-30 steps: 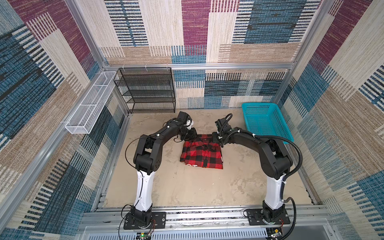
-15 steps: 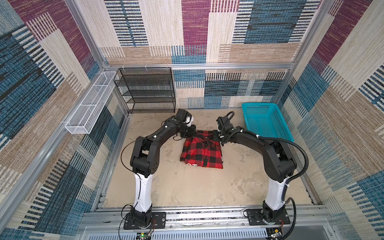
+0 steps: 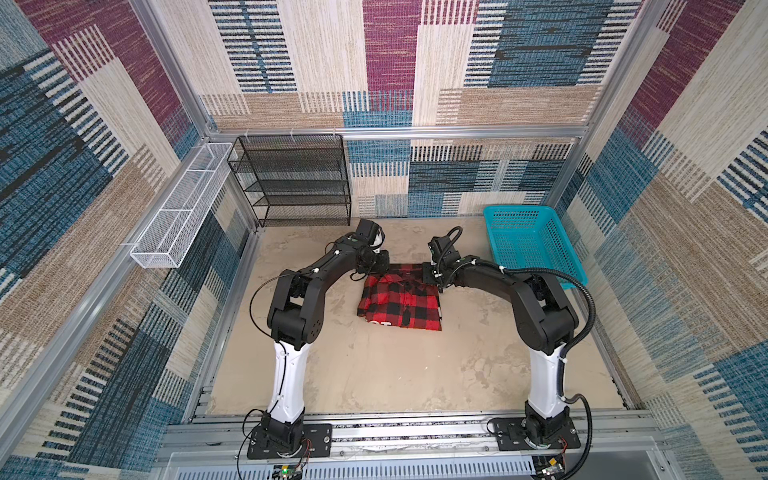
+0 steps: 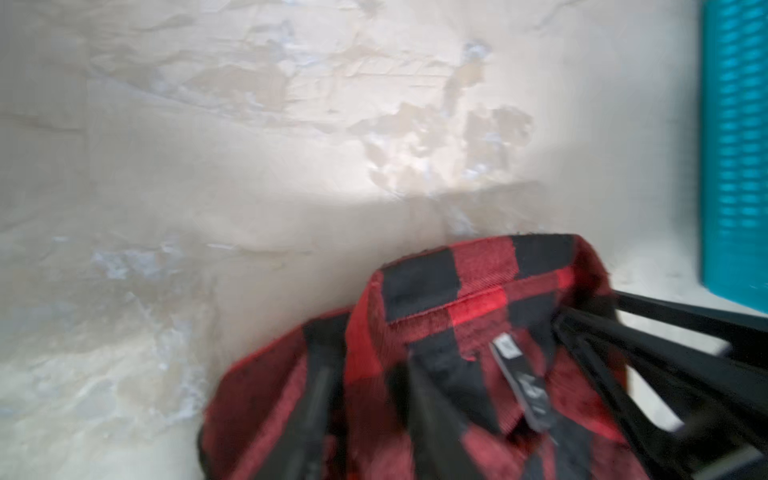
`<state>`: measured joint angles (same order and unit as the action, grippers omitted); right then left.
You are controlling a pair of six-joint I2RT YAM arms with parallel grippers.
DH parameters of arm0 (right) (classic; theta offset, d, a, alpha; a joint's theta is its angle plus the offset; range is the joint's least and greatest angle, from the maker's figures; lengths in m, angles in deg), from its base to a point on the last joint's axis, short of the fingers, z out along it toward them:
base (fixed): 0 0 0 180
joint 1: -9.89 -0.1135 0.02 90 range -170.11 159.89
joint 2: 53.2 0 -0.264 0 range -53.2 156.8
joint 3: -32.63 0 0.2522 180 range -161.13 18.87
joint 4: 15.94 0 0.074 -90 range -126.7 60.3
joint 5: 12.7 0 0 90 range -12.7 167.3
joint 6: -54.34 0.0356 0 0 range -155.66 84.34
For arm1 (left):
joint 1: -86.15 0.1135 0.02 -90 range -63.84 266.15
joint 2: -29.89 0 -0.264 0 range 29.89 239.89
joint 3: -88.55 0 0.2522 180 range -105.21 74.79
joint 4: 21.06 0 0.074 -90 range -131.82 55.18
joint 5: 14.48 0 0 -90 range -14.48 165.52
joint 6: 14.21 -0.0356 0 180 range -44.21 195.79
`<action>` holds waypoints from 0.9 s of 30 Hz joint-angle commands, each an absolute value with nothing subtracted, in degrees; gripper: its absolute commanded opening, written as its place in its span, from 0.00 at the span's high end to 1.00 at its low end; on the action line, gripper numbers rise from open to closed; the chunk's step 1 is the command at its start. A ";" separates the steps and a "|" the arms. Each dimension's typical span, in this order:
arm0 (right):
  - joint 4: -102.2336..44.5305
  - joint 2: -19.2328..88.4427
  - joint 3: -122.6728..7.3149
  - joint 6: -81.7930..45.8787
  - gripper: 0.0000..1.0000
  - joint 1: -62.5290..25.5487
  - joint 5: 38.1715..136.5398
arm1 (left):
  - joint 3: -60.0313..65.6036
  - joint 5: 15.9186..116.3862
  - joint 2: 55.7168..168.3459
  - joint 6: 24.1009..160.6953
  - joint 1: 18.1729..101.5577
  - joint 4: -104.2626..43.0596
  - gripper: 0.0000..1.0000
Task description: Fold and stack the long sleeve shirts
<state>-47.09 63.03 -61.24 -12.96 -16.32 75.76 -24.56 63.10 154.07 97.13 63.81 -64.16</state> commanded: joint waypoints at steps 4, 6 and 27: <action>-47.41 55.75 -59.10 -12.19 0.38 -16.59 74.08 | -23.05 68.16 147.35 98.80 64.15 -65.17 0.49; -48.94 52.28 -57.92 -11.95 0.37 -17.25 72.77 | -21.86 68.74 144.10 98.90 64.50 -66.83 0.52; -35.39 59.06 -45.69 -1.15 0.66 -21.07 81.18 | 5.29 54.98 147.07 114.02 63.92 -41.87 0.98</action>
